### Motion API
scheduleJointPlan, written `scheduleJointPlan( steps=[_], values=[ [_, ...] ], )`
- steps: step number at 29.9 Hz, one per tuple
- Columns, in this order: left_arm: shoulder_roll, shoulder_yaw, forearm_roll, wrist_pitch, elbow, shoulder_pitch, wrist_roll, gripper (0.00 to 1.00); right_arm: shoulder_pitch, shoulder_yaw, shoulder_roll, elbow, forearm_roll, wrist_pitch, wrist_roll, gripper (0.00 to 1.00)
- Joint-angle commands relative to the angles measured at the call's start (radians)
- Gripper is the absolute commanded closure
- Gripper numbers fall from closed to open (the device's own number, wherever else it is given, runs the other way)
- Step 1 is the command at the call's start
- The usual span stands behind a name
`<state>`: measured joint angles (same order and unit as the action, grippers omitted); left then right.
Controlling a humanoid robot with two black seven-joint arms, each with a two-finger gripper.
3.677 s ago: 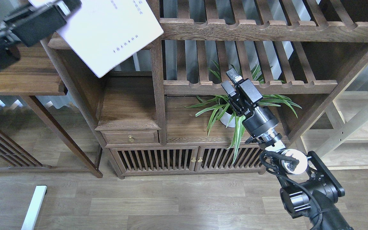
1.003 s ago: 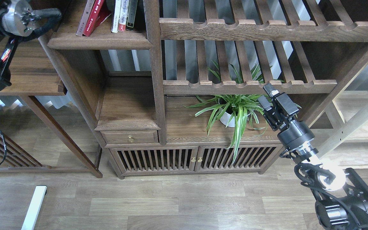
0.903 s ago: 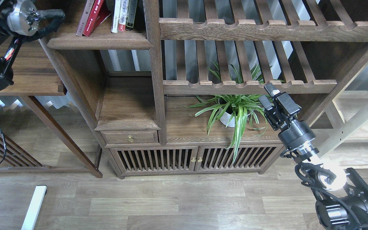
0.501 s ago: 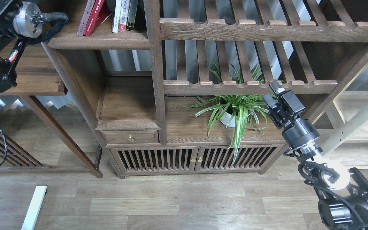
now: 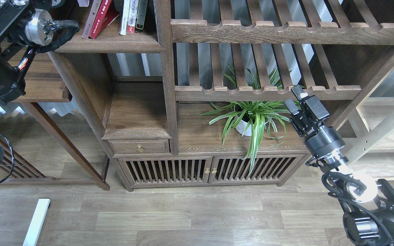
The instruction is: Organize books on shelf
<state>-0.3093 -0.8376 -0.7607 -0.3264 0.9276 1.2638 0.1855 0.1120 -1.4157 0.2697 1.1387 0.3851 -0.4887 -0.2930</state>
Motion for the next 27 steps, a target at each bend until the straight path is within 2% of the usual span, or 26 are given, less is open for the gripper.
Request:
scheduleJointPlan(
  steps=[1, 5, 8, 12, 15, 23, 27],
  values=[
    [-0.010, 0.031, 0.001, 0.016, -0.003, 0.002, 0.011, 0.85, 0.001, 0.000, 0.002, -0.001, 0.000, 0.000, 0.000, 0.20],
    [-0.010, 0.052, 0.001, 0.017, -0.010, 0.000, 0.011, 0.81, 0.008, 0.000, 0.002, -0.001, 0.000, 0.000, 0.000, 0.20],
    [-0.007, 0.055, 0.000, 0.017, -0.035, 0.003, 0.008, 0.72, 0.011, 0.000, 0.002, -0.001, 0.000, 0.000, 0.000, 0.20],
    [-0.010, 0.057, 0.000, 0.017, -0.055, 0.011, -0.003, 0.71, 0.009, 0.001, 0.002, -0.001, 0.000, 0.000, 0.000, 0.20],
    [-0.010, 0.074, 0.000, 0.012, -0.065, 0.011, -0.006, 0.61, 0.011, 0.003, 0.002, -0.001, 0.000, 0.000, 0.000, 0.20],
    [0.001, 0.086, 0.001, 0.007, -0.069, 0.026, -0.011, 0.59, 0.020, 0.004, 0.002, -0.001, 0.000, 0.000, 0.000, 0.20],
    [0.016, 0.086, 0.001, 0.007, -0.067, 0.048, -0.026, 0.57, 0.029, 0.008, -0.001, -0.001, 0.000, 0.000, 0.000, 0.19]
  ],
)
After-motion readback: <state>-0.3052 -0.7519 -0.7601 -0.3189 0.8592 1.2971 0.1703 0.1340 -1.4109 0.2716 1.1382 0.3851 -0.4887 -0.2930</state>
